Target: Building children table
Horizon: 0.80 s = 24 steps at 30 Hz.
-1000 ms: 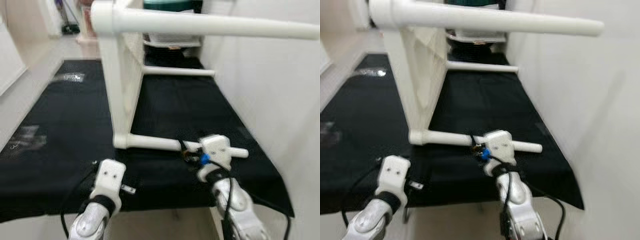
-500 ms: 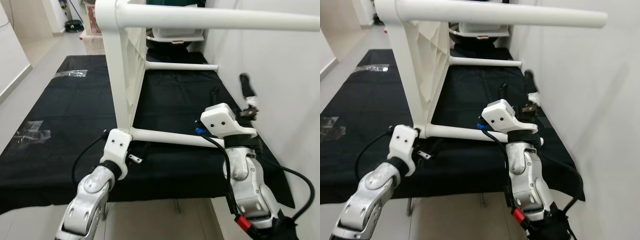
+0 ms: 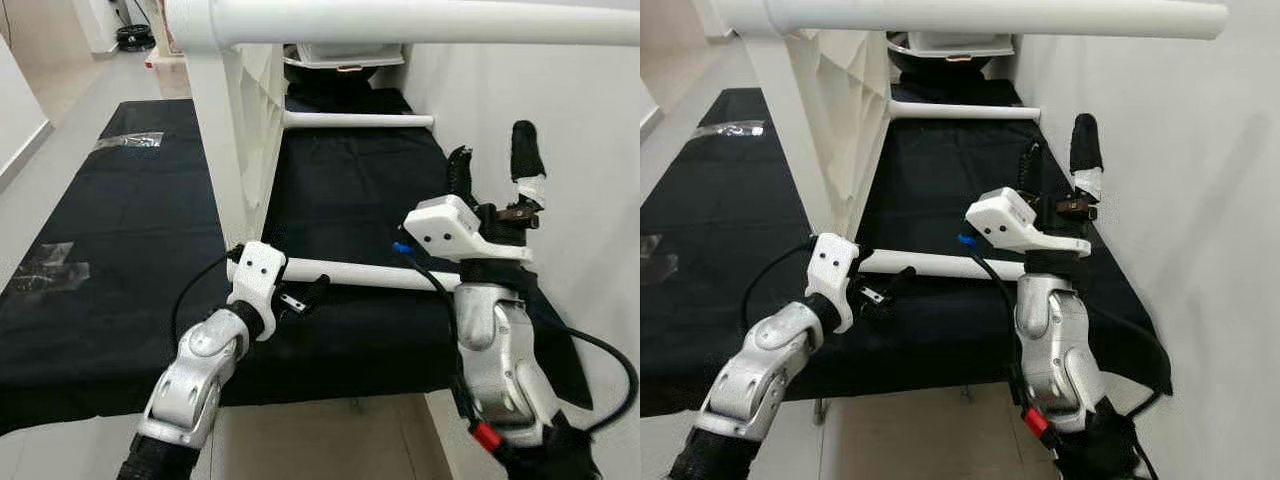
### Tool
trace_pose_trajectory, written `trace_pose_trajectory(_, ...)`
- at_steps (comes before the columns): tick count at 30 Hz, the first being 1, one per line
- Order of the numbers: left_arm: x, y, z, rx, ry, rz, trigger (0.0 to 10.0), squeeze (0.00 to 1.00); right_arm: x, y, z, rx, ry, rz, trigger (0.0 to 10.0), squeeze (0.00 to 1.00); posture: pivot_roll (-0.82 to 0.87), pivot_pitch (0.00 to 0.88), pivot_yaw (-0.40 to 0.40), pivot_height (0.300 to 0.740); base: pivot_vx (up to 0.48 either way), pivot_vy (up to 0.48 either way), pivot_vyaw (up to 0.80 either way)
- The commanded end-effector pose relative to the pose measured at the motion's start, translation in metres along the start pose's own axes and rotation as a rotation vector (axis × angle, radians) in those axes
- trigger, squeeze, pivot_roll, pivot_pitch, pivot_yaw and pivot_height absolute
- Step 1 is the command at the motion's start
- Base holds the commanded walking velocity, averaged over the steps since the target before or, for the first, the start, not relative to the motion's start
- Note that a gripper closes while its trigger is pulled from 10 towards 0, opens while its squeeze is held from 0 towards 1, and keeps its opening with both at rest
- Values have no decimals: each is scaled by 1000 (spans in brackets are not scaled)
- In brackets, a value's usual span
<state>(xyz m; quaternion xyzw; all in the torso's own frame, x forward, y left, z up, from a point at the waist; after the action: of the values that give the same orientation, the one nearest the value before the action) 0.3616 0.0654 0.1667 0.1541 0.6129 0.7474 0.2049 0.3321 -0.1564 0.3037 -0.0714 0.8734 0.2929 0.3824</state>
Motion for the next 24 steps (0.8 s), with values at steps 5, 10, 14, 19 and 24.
trace_pose_trajectory(5,-16,11,10,-32,16,-36,10000,0,-25,4,-7,74,-117,-40,10000,82,73,171,-34,740,0,0,0)
trace_pose_trajectory(10,-22,19,18,-52,37,-54,10000,0,-45,6,-13,140,-180,-74,10000,0,74,179,-37,740,0,0,0)
trace_pose_trajectory(14,-25,21,23,-58,54,-65,10000,0,-54,10,-18,172,-221,-104,10000,0,74,178,-37,740,0,0,0)
trace_pose_trajectory(19,-25,20,28,-71,82,-71,10000,0,-64,22,-32,249,-317,-172,10000,0,69,167,-36,740,0,0,0)
trace_pose_trajectory(24,-25,19,29,-76,86,-70,10000,0,-68,29,-36,282,-357,-213,10000,0,72,156,-37,740,0,0,0)
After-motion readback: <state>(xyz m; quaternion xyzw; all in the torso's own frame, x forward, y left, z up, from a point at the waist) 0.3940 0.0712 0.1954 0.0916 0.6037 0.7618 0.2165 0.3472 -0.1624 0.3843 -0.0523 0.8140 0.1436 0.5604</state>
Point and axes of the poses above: a point about 5 cm out from each wrist's last joint towards the gripper, its own x axis pointing back from the gripper into the wrist, its own y axis along the axis of the wrist's last joint, z = x × y, the point moved 6 cm from there along -x, pointing out of the wrist towards the gripper, and after that the axes turned 7 degrees about -x, right-handed, at the moved point
